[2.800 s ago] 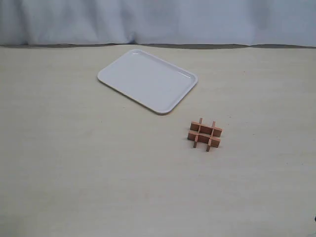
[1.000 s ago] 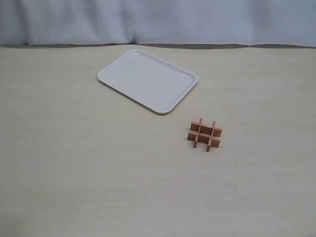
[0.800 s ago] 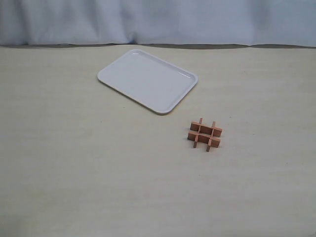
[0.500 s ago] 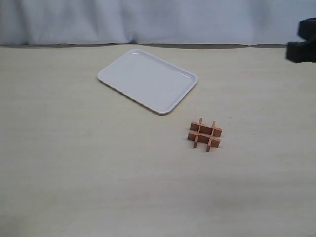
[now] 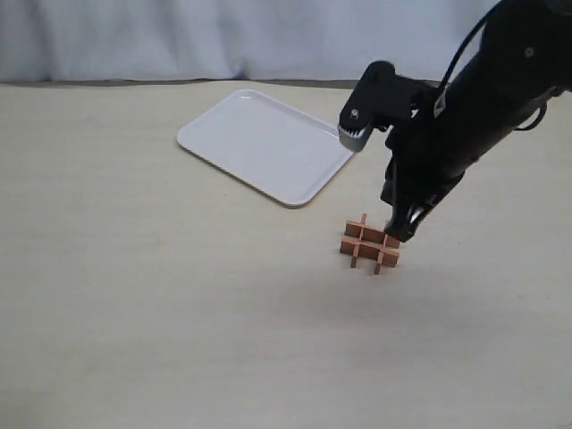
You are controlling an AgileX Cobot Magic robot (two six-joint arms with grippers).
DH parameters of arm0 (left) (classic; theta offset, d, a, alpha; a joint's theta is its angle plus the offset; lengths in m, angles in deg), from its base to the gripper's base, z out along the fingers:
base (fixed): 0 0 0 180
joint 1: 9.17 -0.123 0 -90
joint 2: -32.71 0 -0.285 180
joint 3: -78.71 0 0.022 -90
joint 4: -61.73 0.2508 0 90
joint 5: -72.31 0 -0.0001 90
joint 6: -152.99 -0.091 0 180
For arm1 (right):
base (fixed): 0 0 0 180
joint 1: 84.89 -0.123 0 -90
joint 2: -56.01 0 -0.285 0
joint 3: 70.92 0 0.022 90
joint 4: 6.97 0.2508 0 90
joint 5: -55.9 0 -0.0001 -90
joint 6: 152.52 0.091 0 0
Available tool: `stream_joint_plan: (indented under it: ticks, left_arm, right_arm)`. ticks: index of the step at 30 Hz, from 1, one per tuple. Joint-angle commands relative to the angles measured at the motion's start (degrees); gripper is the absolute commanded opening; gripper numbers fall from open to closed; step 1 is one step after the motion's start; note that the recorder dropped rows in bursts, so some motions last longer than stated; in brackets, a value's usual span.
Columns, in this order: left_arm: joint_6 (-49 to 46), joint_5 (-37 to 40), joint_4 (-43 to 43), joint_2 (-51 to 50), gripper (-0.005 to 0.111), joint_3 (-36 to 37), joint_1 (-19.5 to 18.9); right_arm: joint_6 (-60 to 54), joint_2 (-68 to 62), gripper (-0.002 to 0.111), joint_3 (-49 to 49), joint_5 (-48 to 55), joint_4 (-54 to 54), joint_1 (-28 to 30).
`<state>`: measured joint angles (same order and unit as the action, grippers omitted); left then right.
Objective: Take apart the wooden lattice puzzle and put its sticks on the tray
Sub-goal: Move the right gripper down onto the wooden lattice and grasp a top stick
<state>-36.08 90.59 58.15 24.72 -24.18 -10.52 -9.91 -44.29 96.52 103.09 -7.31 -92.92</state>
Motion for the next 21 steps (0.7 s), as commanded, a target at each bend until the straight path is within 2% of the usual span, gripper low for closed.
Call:
stream_joint_plan:
  ticks: [1, 9, 14, 21]
  left_arm:
    - [-0.06, -0.58, 0.03, 0.21, 0.0, 0.11, 0.02]
    - [-0.06, -0.58, 0.03, 0.21, 0.0, 0.11, 0.02]
    - [-0.06, -0.58, 0.03, 0.21, 0.0, 0.11, 0.02]
    - [-0.06, -0.58, 0.03, 0.21, 0.0, 0.11, 0.02]
  right_arm:
    - [-0.95, -4.27, 0.004, 1.15, 1.73, -9.06, 0.04]
    - [-0.03, -7.68, 0.005, 1.15, -5.25, -10.03, 0.21]
    - [3.51, -10.99, 0.005, 1.15, -10.64, -10.03, 4.31]
    - [-1.76, -14.89, 0.024, 1.15, -7.33, -9.6, 6.63]
